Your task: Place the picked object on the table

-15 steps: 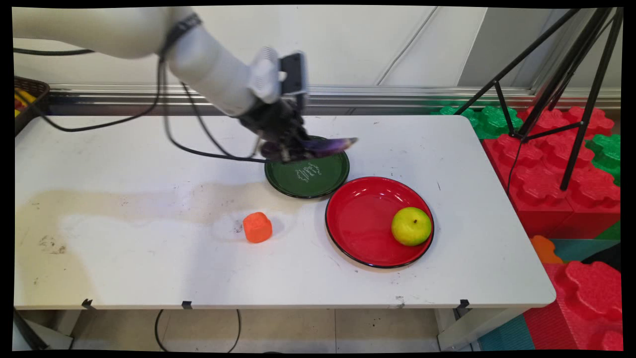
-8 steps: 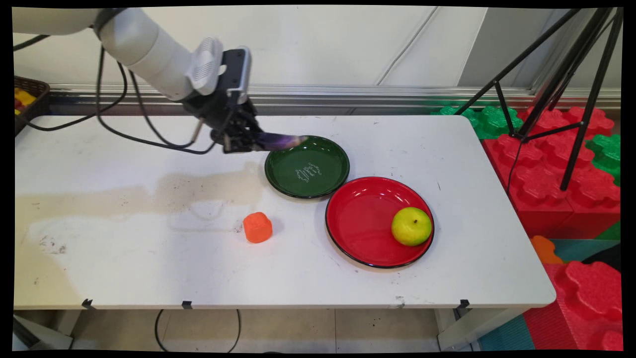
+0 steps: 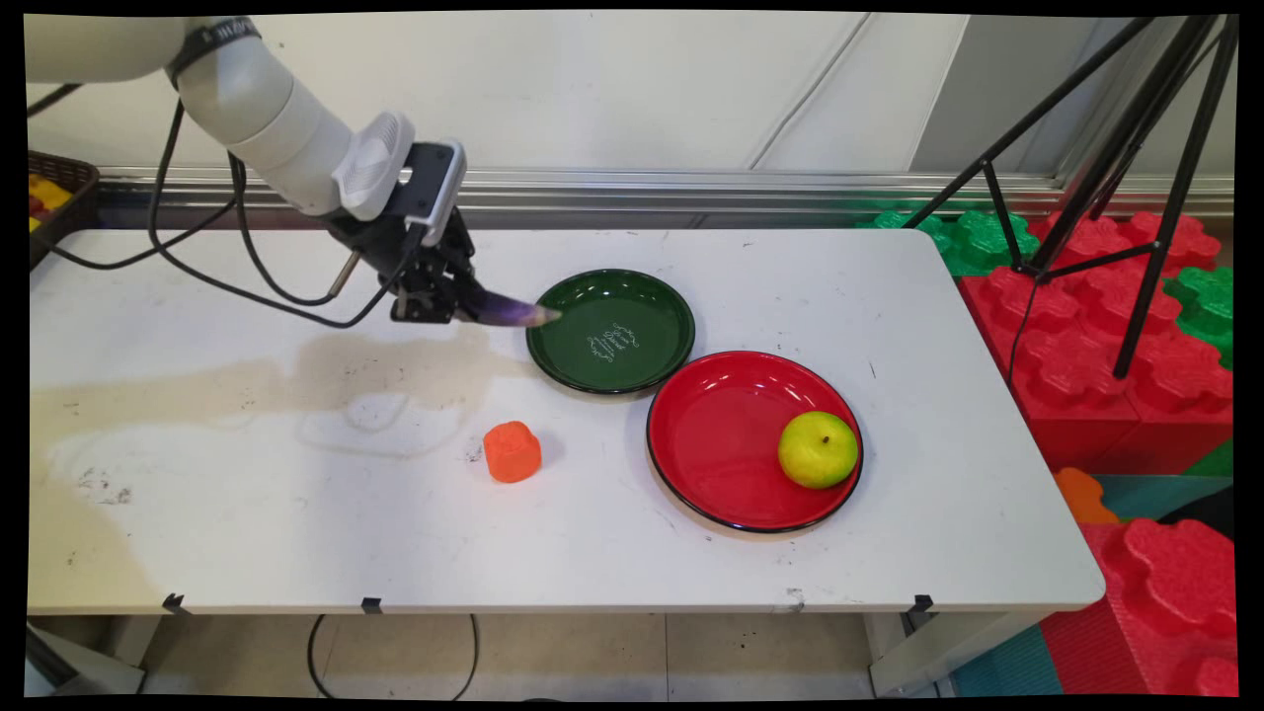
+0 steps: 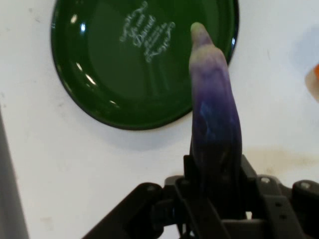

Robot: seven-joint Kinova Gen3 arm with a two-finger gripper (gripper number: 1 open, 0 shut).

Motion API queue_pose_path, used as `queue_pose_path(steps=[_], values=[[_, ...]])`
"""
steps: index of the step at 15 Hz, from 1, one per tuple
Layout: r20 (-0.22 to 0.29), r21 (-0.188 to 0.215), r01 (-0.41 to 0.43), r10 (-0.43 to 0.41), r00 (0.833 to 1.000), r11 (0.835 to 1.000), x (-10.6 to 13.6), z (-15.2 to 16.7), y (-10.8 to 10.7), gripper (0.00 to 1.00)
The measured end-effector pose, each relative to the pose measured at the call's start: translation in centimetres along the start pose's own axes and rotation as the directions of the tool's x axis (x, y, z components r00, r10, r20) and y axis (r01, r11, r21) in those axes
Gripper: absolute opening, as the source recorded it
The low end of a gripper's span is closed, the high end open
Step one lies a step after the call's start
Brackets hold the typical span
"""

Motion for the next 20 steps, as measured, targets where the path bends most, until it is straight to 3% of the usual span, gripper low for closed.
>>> queue_pose_path(steps=[11, 19, 20], values=[[0.075, -0.136, -0.153, 0.164, 0.984, 0.979, -1.0, 7.1, -0.5, 0.0], [0.102, -0.183, -0.189, 0.21, 0.972, 0.965, -1.7, 9.5, -1.1, 0.0], [0.104, -0.186, -0.192, 0.214, 0.971, 0.964, -1.8, 9.7, -1.2, 1.0]])
